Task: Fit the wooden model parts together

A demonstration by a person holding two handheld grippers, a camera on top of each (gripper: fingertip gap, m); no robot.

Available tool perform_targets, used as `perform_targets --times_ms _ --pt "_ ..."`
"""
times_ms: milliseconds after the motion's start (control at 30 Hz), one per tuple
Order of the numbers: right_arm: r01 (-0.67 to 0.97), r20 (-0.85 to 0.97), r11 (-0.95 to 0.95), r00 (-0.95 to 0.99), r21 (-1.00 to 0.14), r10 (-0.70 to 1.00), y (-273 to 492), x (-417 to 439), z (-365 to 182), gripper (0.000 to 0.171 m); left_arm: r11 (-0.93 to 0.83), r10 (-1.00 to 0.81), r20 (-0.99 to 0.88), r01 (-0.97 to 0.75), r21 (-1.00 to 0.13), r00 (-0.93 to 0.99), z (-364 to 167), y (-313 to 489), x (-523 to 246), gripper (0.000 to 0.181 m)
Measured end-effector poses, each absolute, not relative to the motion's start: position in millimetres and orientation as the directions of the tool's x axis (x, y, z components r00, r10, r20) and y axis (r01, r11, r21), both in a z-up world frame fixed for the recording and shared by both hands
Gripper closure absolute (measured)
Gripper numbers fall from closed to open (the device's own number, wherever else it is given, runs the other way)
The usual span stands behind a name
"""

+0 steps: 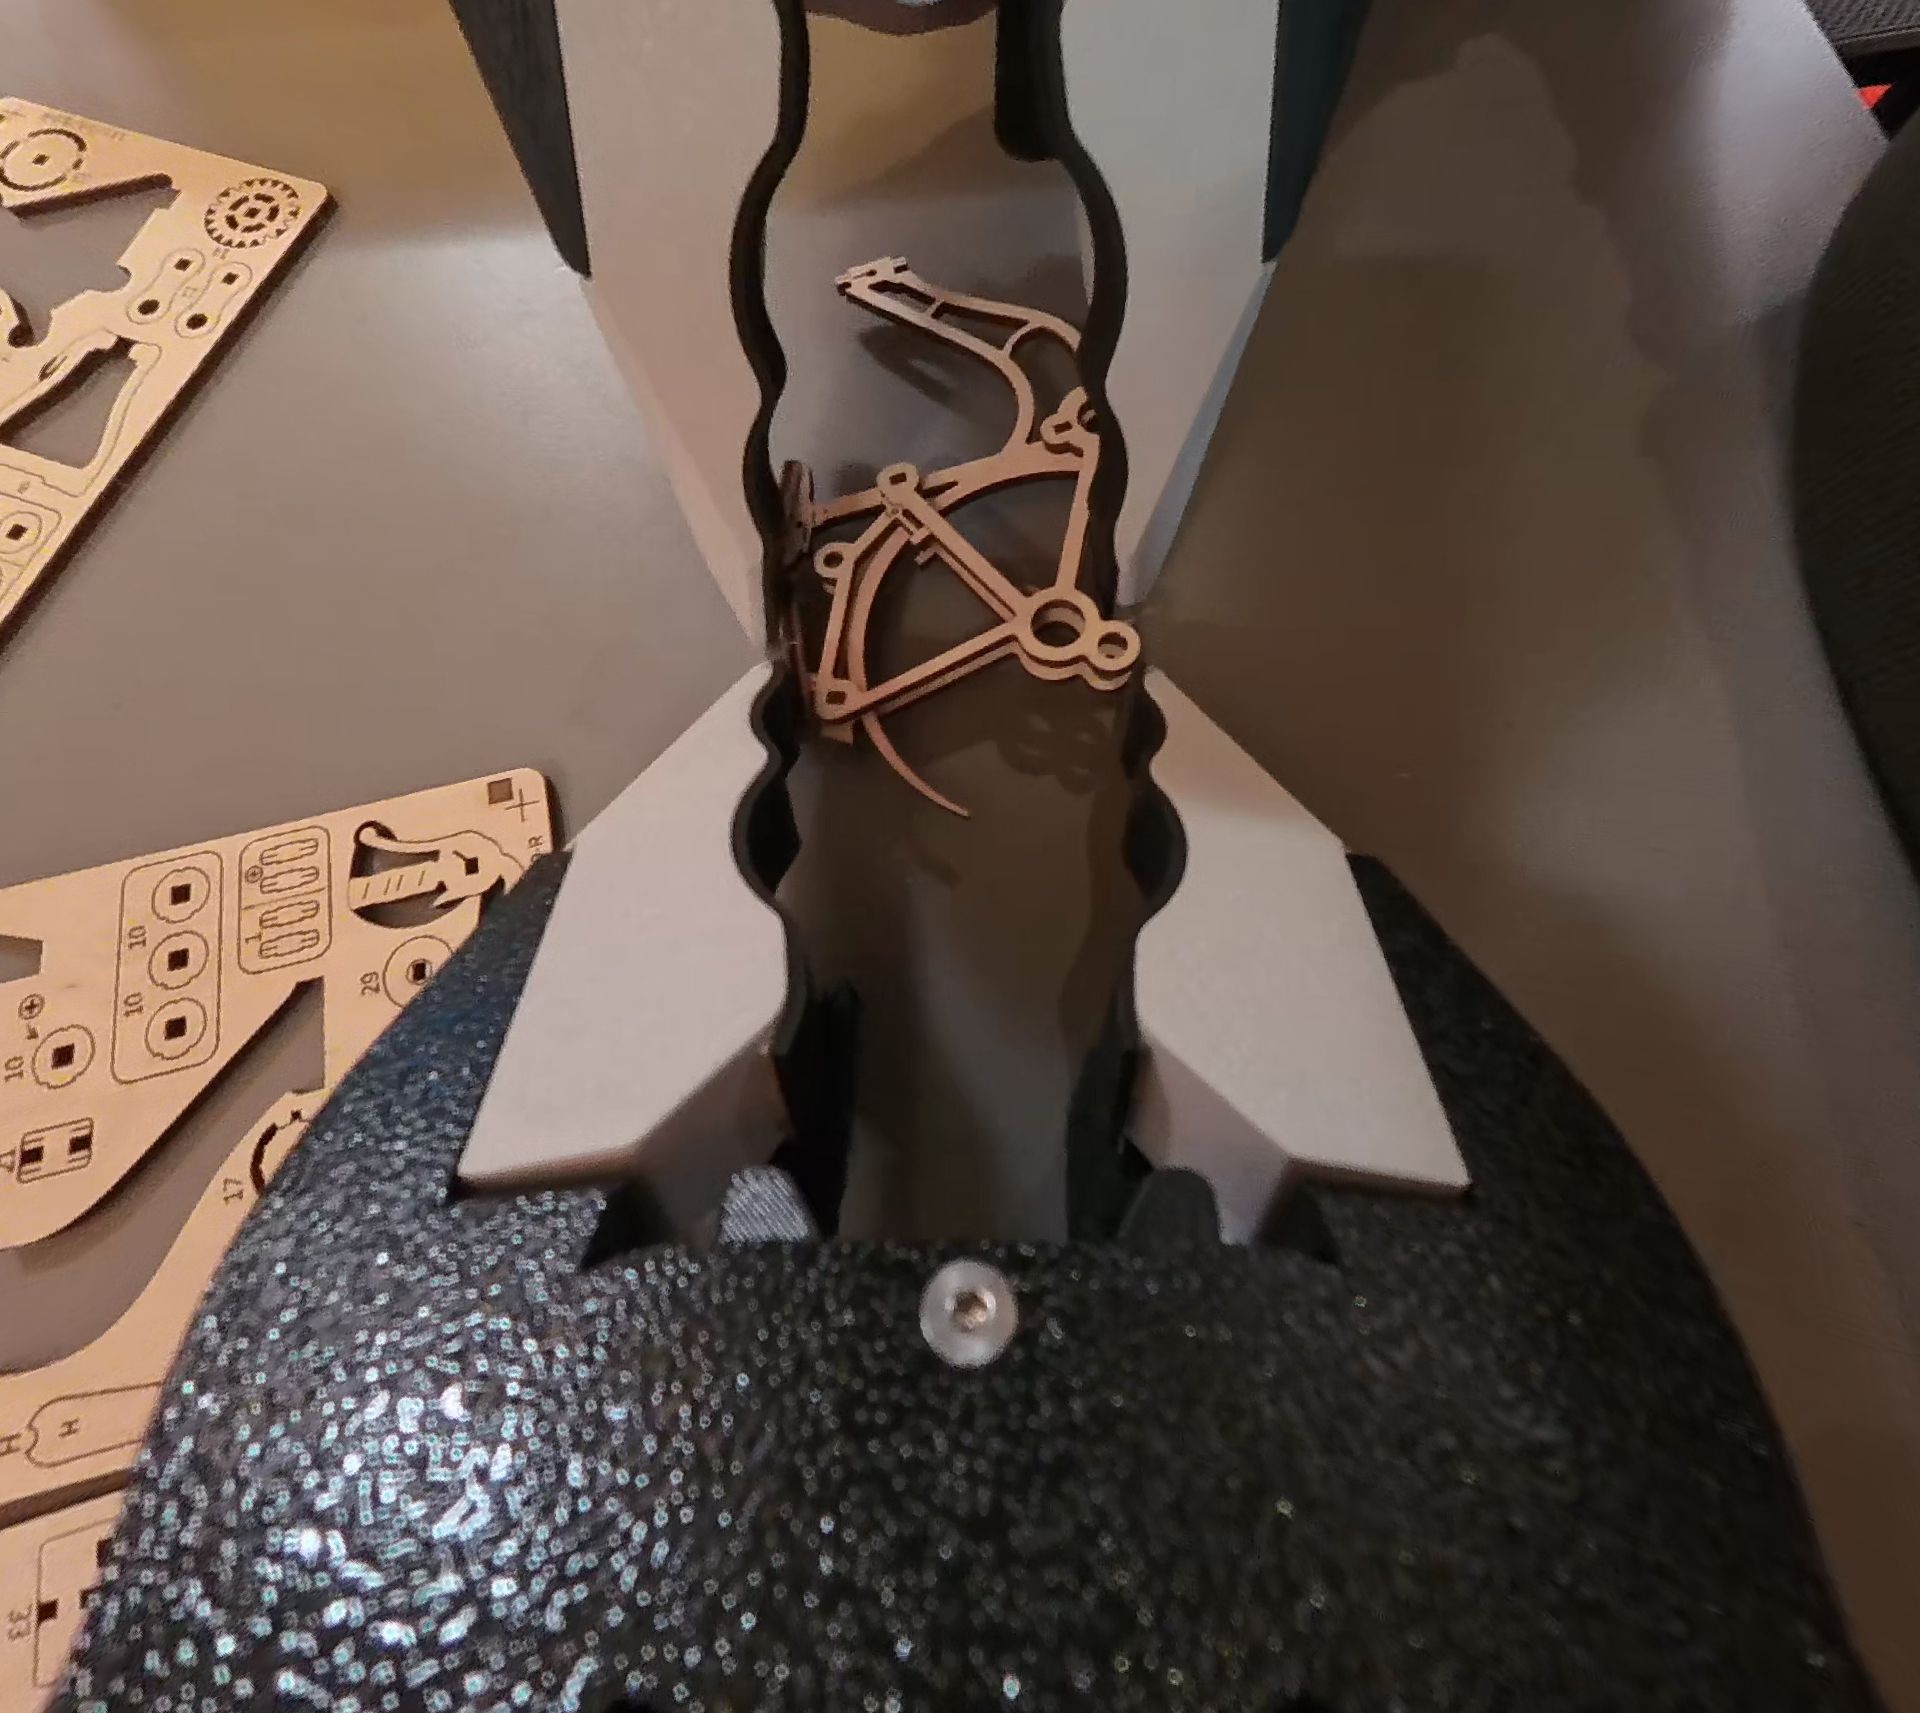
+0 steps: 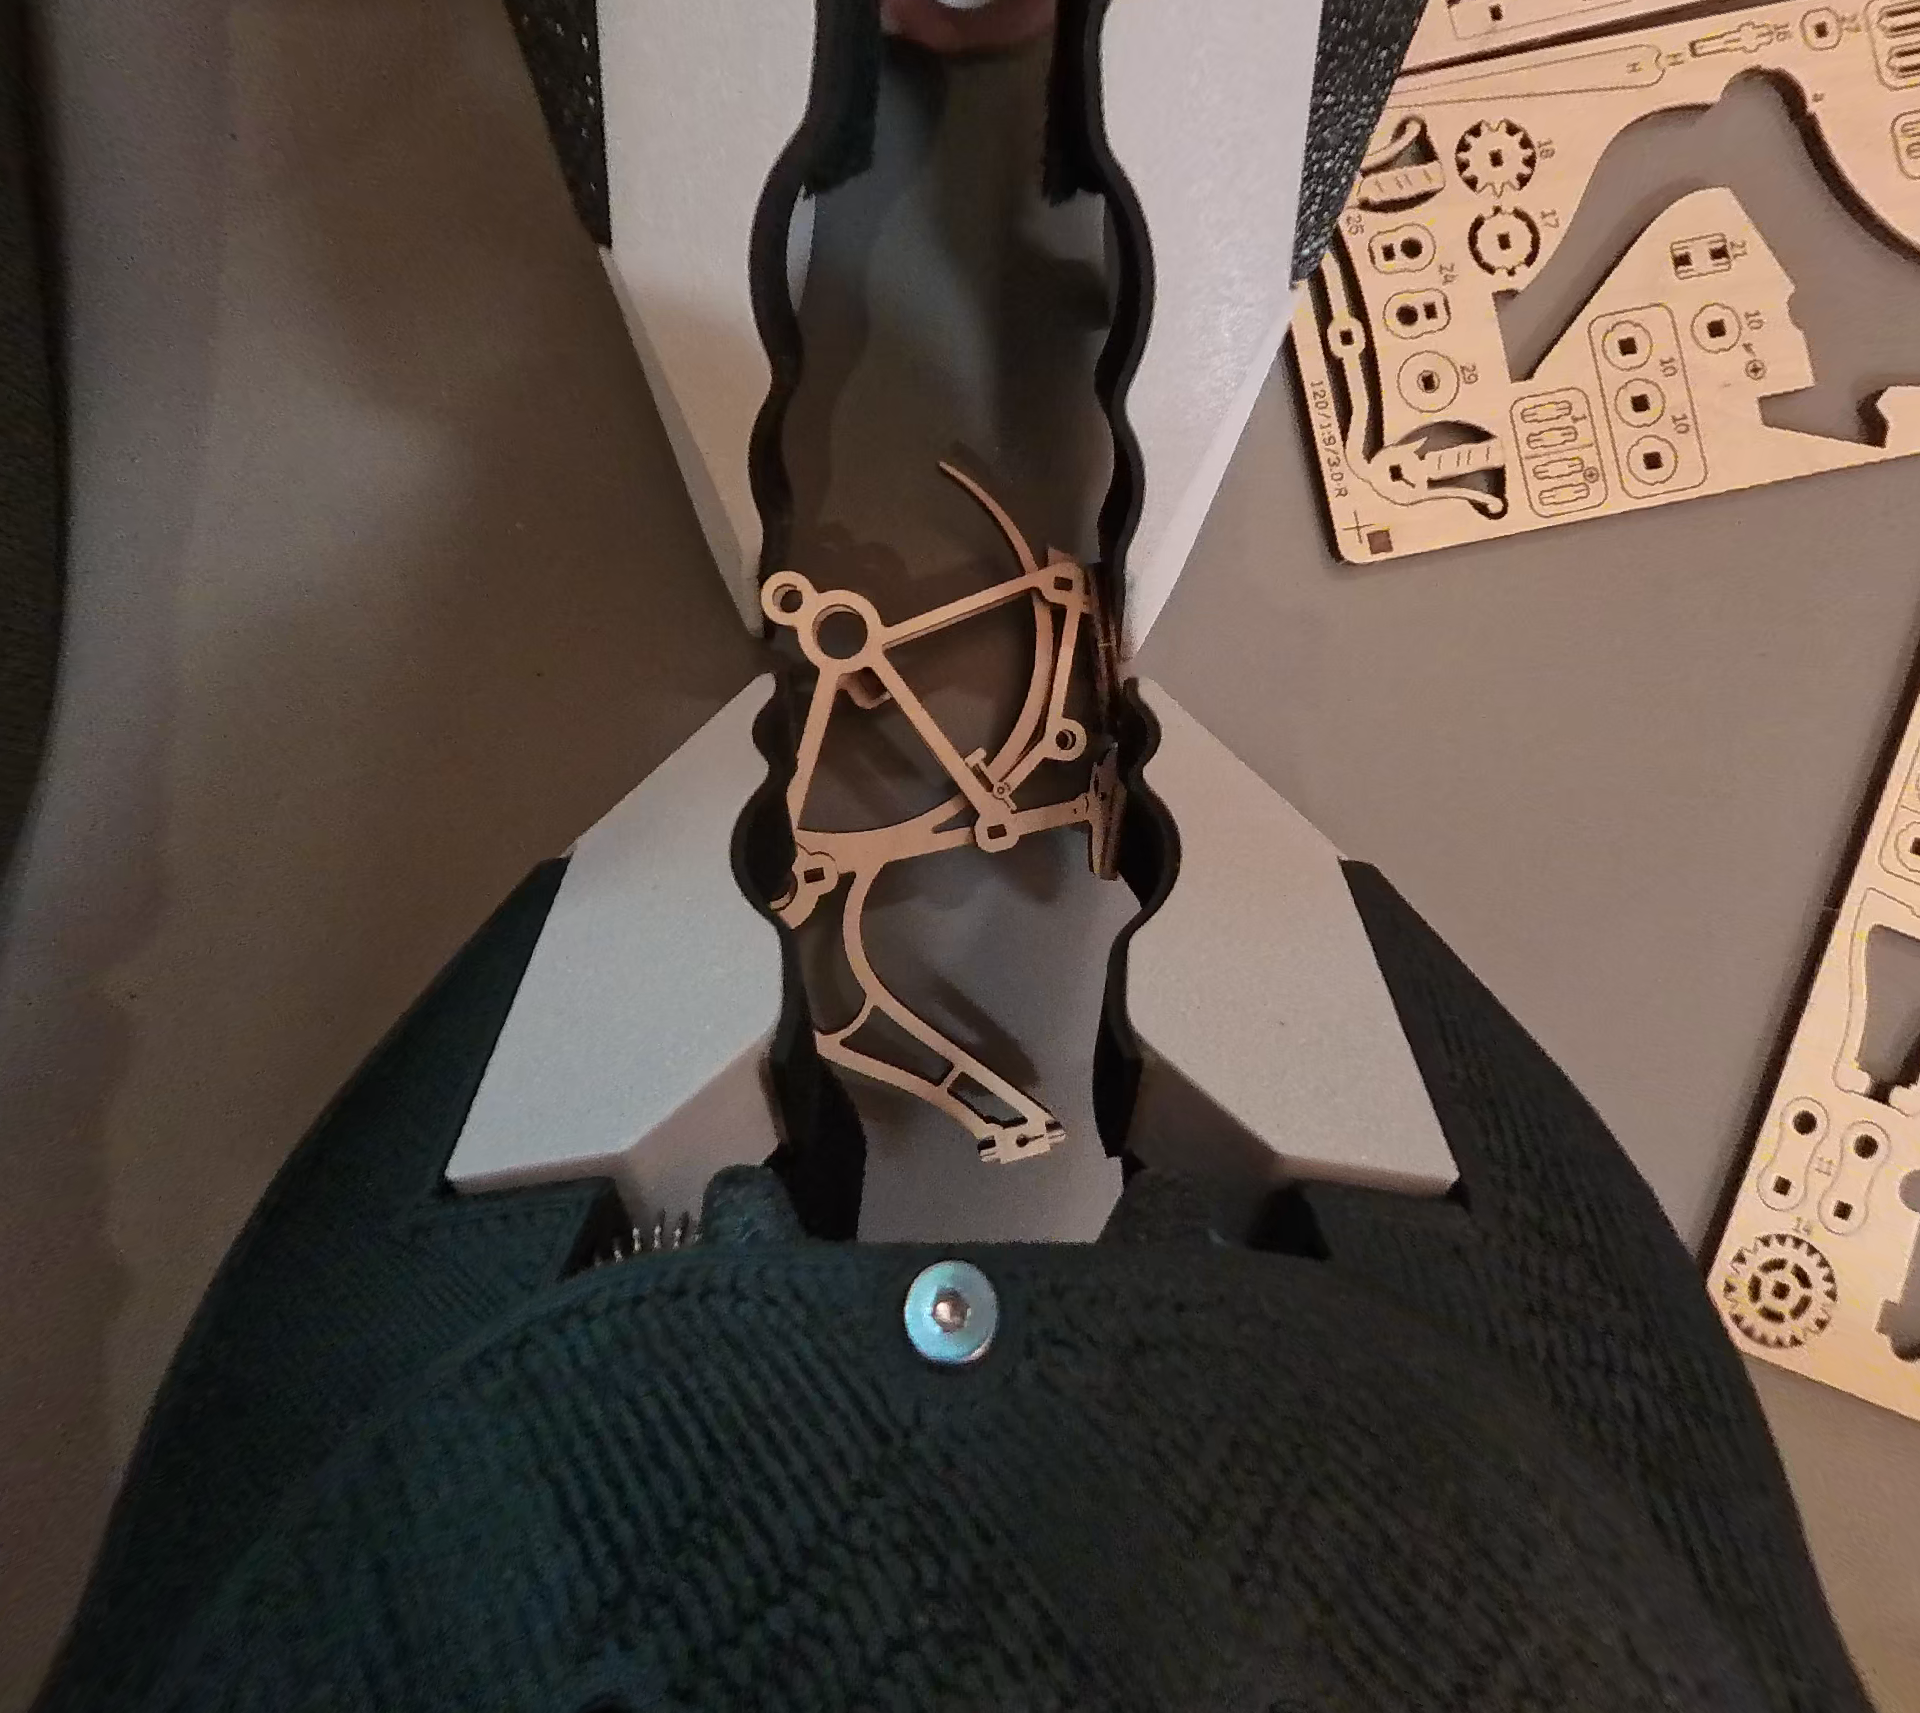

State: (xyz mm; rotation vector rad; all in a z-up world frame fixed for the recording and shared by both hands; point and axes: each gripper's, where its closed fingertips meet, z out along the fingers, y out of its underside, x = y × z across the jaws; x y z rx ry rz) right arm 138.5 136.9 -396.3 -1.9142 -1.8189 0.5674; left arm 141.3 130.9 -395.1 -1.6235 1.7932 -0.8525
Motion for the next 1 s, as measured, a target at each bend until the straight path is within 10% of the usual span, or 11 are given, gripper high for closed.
perform_targets --times_ms 33,800,833,1000 --pt "0.819 0.005 -0.041 0.053 -0.573 0.999 137.0 138.4 -396.3 0.111 0.06 -0.995 0.005 -0.632 -0.772 -0.101 -395.1 130.9 141.3 0.12" --pt "0.796 0.026 -0.003 0.024 -0.605 0.999 136.3 137.1 -395.2 0.118 0.053 -0.996 0.001 -0.633 -0.772 -0.084 -394.8 134.3 141.8 0.122" --pt "0.787 0.0 0.023 -0.029 -0.617 1.0 126.2 134.7 -393.7 0.119 0.053 -0.998 -0.019 -0.632 -0.774 -0.06 -392.3 140.8 138.9 0.162" --pt "0.792 0.026 0.019 -0.004 -0.611 1.0 128.8 133.1 -394.9 0.119 0.045 -0.998 -0.005 -0.622 -0.782 -0.065 -392.5 141.4 137.1 0.161"
